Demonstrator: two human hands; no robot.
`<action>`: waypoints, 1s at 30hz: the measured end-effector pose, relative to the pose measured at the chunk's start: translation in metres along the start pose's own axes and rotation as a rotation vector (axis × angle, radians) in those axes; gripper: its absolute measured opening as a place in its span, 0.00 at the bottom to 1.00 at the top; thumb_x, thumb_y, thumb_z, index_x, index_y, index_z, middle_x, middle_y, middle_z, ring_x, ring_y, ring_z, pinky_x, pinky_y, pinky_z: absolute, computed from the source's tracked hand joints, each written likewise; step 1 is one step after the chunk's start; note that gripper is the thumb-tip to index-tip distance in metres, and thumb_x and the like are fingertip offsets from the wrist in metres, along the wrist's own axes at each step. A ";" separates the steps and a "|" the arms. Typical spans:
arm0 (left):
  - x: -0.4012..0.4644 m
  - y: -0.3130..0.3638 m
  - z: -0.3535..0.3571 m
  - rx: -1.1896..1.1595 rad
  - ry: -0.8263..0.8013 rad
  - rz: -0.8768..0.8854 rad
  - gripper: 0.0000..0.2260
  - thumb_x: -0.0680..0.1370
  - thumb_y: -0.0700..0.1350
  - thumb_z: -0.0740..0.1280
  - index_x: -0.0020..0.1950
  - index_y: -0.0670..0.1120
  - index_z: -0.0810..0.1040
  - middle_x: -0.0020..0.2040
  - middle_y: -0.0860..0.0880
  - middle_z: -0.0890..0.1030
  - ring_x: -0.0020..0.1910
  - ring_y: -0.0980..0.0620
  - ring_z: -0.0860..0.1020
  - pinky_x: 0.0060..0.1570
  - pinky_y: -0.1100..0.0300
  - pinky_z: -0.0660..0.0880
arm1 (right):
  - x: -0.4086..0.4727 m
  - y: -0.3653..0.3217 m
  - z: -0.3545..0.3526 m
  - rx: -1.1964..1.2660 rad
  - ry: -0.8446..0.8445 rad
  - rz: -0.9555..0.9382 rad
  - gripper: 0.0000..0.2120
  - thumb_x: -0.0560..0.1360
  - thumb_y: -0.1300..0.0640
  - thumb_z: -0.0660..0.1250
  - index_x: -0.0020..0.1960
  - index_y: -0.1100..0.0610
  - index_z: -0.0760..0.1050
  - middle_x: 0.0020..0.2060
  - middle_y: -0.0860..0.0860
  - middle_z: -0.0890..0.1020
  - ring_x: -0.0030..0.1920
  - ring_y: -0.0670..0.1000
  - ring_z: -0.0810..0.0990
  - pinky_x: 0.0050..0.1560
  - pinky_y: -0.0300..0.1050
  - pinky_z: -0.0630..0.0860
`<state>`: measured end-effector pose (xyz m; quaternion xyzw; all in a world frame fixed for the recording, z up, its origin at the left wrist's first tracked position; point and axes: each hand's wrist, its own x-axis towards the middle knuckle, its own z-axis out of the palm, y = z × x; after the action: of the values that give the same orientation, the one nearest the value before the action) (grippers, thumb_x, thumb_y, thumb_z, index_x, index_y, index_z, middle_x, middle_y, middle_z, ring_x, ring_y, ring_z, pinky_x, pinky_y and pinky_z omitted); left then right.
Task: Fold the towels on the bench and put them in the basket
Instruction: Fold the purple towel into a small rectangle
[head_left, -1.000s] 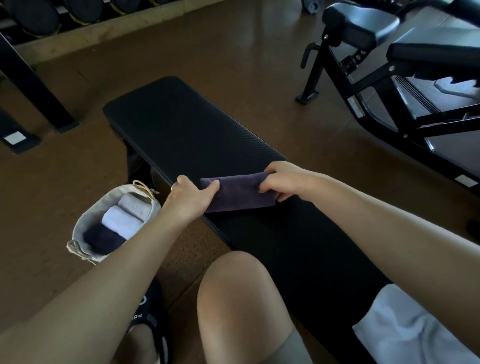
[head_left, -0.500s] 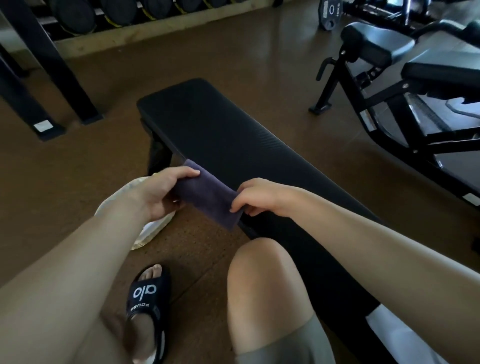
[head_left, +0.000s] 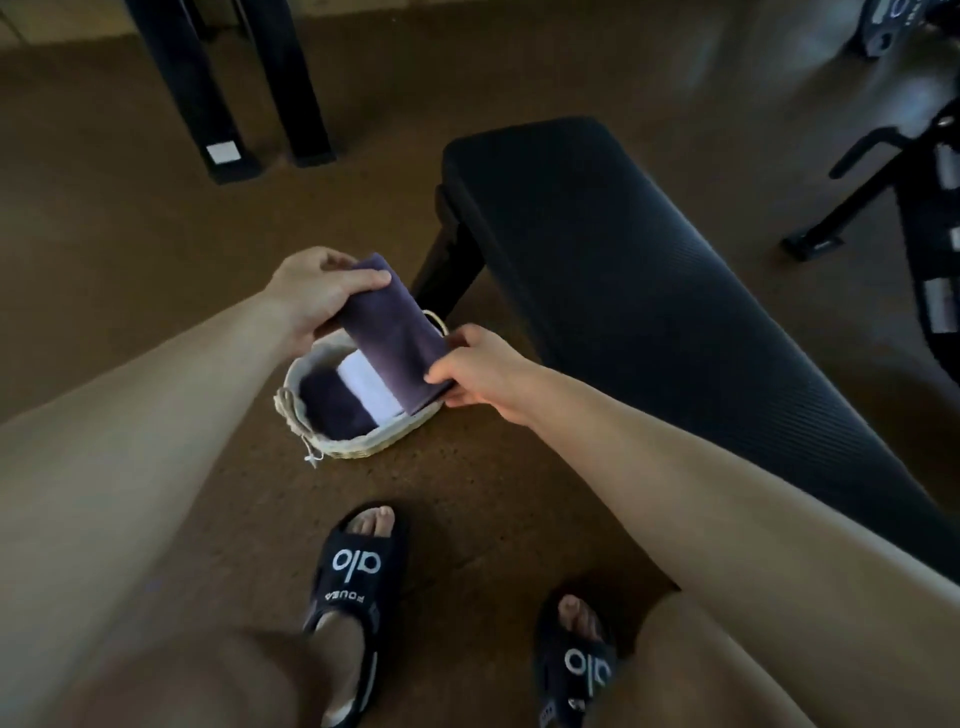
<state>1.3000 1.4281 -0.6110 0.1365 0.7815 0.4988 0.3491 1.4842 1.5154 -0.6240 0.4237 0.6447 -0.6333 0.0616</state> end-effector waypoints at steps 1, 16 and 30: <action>0.016 -0.009 -0.001 0.039 0.035 0.018 0.18 0.70 0.49 0.81 0.56 0.48 0.80 0.54 0.47 0.83 0.52 0.50 0.81 0.52 0.56 0.79 | 0.017 0.001 0.007 -0.068 0.008 -0.005 0.23 0.77 0.62 0.70 0.70 0.56 0.70 0.60 0.57 0.80 0.56 0.56 0.83 0.59 0.53 0.83; 0.214 -0.181 0.045 0.408 0.173 0.136 0.16 0.75 0.50 0.75 0.57 0.43 0.78 0.50 0.47 0.80 0.50 0.48 0.77 0.46 0.59 0.69 | 0.227 0.075 0.060 -1.026 0.137 -0.087 0.20 0.83 0.52 0.59 0.72 0.58 0.66 0.62 0.59 0.80 0.61 0.61 0.80 0.51 0.50 0.69; 0.180 -0.226 0.074 1.134 0.209 0.589 0.17 0.79 0.48 0.65 0.66 0.46 0.70 0.64 0.40 0.71 0.60 0.38 0.71 0.57 0.44 0.69 | 0.238 0.111 0.078 -1.146 0.266 -0.104 0.21 0.82 0.42 0.55 0.63 0.56 0.76 0.58 0.56 0.83 0.66 0.57 0.74 0.64 0.53 0.63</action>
<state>1.2511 1.4750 -0.9012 0.4589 0.8835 0.0943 -0.0065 1.3665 1.5416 -0.8703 0.3665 0.9062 -0.1277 0.1679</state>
